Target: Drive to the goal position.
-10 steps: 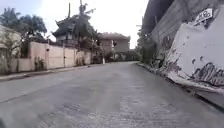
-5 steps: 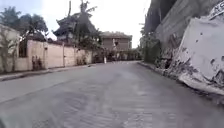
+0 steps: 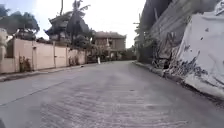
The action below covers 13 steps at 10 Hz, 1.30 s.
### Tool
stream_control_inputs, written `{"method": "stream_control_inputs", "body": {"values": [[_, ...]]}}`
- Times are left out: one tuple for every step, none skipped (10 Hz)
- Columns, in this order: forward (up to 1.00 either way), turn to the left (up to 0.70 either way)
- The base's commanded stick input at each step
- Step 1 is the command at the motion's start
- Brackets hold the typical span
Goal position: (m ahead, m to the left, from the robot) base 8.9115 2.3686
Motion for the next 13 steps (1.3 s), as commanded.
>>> {"method": "stream_control_inputs", "body": {"values": [[1.0,0.0],[1.0,0.0],[1.0,0.01],[1.0,-0.01],[1.0,-0.21],[1.0,-0.37],[1.0,-0.39],[1.0,-0.39],[1.0,-0.39],[1.0,-0.21],[1.0,0.0],[1.0,0.0],[1.0,0.0]]}}
